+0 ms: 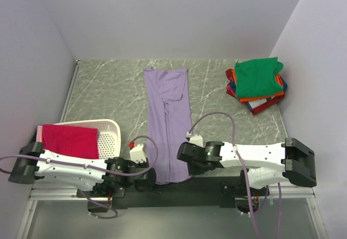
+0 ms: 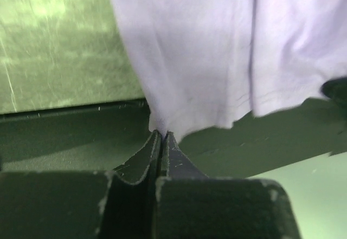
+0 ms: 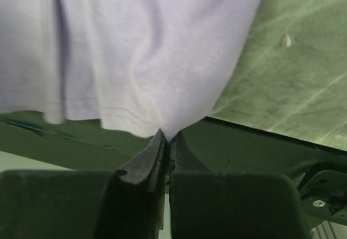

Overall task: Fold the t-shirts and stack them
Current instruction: Fold the tshirt

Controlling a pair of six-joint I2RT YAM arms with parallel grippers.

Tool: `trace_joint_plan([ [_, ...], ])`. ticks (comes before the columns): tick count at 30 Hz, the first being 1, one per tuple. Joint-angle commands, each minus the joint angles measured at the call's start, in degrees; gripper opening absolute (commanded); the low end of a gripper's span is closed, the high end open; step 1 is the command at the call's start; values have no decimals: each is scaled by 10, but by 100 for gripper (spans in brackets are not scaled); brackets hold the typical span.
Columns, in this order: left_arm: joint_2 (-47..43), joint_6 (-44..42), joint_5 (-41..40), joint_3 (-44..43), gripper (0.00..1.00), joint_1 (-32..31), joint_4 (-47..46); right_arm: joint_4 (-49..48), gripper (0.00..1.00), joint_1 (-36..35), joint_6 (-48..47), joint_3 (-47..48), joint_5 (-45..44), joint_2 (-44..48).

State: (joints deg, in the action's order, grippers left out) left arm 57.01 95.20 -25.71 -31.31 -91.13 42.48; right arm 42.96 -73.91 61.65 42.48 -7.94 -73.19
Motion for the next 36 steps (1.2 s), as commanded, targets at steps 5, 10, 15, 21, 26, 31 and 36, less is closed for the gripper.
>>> trace_joint_plan([
  [5, -59, -40, -49, 6, 0, 73, -53, -10, 0, 47, -46, 48, -51, -13],
  [10, -49, -142, -31, 6, 0, 167, -118, -44, 0, 110, -105, 62, -59, -20],
  [15, -21, -239, -24, -5, 0, 242, -161, -77, 0, 156, -163, 102, -58, -56],
  [21, 32, -330, 5, -21, 0, 342, -235, -101, 0, 210, -230, 156, -50, -128],
  [26, 84, -405, 17, -60, 0, 417, -276, -106, 0, 249, -277, 213, -42, -190],
  [31, 139, -478, 23, -110, 0, 485, -295, -104, 0, 287, -312, 262, -33, -234],
  [36, 184, -524, 55, -142, 0, 524, -328, -99, 0, 319, -338, 300, -26, -260],
])
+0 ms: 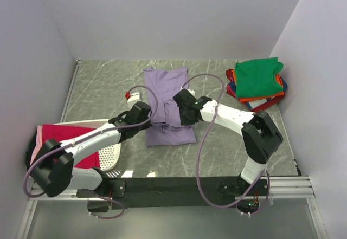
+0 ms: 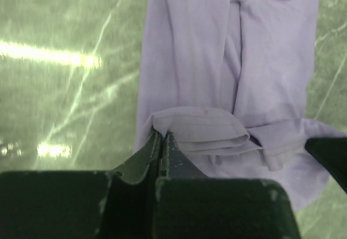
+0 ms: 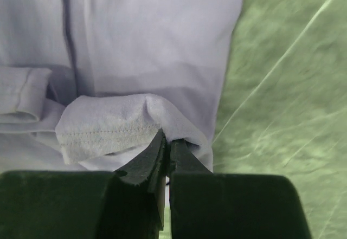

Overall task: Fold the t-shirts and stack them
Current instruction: Fold the tshirt

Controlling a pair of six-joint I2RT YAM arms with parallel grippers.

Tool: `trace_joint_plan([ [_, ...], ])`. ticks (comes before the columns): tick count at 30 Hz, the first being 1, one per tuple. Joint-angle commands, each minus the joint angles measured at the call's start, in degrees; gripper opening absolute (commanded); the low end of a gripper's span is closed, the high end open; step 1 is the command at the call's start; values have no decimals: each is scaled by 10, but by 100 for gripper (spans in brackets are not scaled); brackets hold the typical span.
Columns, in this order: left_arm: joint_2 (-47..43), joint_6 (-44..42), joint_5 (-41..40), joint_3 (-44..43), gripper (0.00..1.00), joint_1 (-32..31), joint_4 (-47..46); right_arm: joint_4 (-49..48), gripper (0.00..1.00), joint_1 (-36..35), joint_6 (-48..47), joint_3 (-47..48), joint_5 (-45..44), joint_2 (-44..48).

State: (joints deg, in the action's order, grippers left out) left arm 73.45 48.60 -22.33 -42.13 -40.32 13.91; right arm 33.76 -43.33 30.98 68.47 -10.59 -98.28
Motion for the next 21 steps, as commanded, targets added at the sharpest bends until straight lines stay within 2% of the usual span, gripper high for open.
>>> trace_joint_plan([
  [1, 34, -62, 25, -47, 0, 23, -46, -7, 0, 24, -38, 46, 2, -18],
  [8, 93, -108, 61, -96, 0, 74, -81, -7, 0, 71, -67, 95, 21, -57],
  [21, 212, -148, 101, -187, 0, 113, -95, 4, 0, 112, -106, 199, 60, -140],
])
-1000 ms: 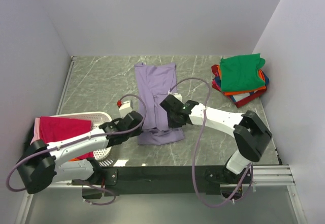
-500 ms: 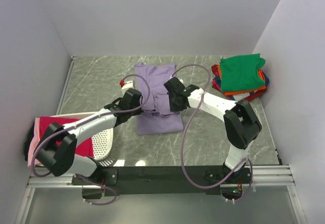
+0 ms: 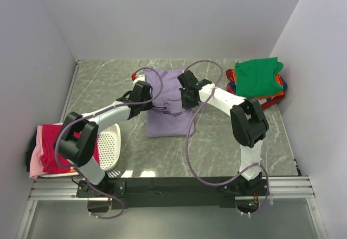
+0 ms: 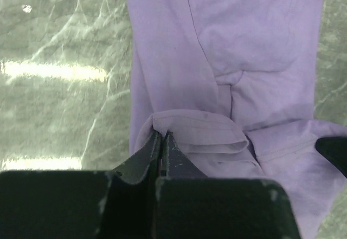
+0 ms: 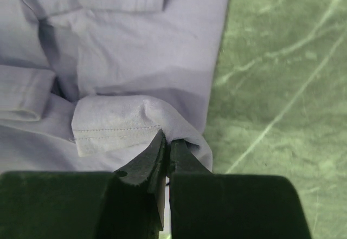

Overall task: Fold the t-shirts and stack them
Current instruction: Fold the tshirt

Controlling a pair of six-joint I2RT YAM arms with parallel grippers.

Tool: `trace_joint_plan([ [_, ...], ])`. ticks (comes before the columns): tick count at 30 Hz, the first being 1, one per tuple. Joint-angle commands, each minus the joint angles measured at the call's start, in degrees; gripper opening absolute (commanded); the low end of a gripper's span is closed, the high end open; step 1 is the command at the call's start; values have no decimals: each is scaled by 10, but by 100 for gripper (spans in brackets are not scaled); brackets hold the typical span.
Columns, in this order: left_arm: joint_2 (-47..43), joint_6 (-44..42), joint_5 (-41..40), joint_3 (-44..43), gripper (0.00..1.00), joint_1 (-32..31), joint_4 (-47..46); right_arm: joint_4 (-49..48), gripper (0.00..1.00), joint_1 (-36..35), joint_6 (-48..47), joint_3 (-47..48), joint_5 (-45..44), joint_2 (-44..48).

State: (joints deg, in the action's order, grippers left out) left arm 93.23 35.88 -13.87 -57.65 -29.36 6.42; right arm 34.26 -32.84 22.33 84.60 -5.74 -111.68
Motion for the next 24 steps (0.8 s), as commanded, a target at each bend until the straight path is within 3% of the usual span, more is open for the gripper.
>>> trace_joint_plan([
  [1, 23, -22, 17, -36, 0, 6, -22, -1, 0, 8, -20, 41, 13, -11],
  [9, 47, -31, 26, -46, 1, 29, -38, -14, 0, 33, -26, 65, 55, -37],
  [10, 54, -32, 26, -55, 9, 33, -32, -14, 10, 40, -27, 69, 56, -42],
  [12, 56, -34, 14, -69, 14, 35, -27, -10, 24, 44, -33, 80, 56, -38],
  [13, 53, -34, 10, -73, 20, 35, -23, -6, 36, 45, -36, 84, 56, -34],
  [19, 1, -42, -13, -90, 34, 35, -15, -16, 57, 44, -36, 69, 49, 43],
  [24, -64, -35, -24, -23, 35, 15, -27, -53, 60, 26, -32, 6, 87, 105],
])
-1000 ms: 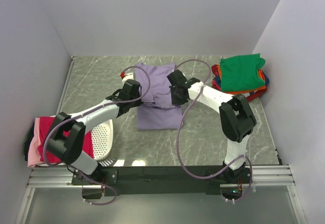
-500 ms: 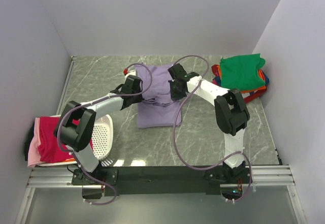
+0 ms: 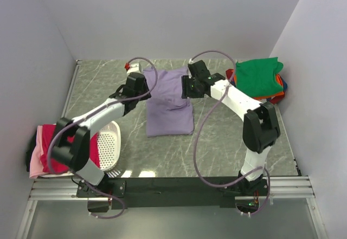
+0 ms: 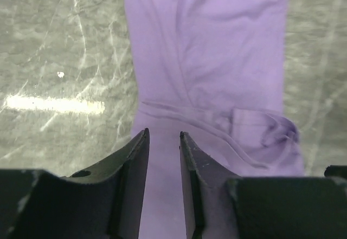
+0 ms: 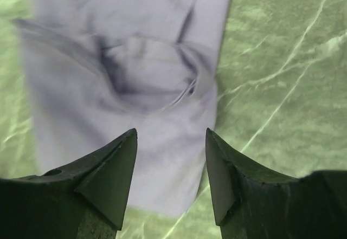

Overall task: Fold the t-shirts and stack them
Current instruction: Fold the tshirt

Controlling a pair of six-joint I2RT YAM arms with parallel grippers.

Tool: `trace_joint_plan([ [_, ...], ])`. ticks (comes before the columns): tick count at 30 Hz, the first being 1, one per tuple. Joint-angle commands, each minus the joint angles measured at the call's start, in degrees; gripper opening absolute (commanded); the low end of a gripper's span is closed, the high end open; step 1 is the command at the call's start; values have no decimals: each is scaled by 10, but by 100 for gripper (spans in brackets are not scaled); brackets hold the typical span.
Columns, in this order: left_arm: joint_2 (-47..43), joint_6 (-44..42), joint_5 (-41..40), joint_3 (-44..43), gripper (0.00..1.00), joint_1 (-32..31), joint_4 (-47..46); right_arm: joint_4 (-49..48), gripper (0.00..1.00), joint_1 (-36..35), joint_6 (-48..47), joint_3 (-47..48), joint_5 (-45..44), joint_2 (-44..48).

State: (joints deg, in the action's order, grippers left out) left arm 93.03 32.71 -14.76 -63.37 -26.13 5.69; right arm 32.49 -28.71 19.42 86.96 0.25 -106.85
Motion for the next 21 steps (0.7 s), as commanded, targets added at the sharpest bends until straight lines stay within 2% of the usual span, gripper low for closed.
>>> trace_joint_plan([
  [1, -86, 2, -5, 50, 35, -24, -29, -37, 61, -20, -3, -23, 36, 59],
  [7, -137, 59, 10, 150, 34, -81, -87, -45, 56, -60, 1, -17, 106, 17],
  [12, -134, 103, 23, 203, 34, -110, -138, -29, 54, -62, 11, 14, 115, -35],
  [21, -60, 124, 29, 192, 34, -157, -188, -6, 54, -62, 7, 26, 94, -96],
])
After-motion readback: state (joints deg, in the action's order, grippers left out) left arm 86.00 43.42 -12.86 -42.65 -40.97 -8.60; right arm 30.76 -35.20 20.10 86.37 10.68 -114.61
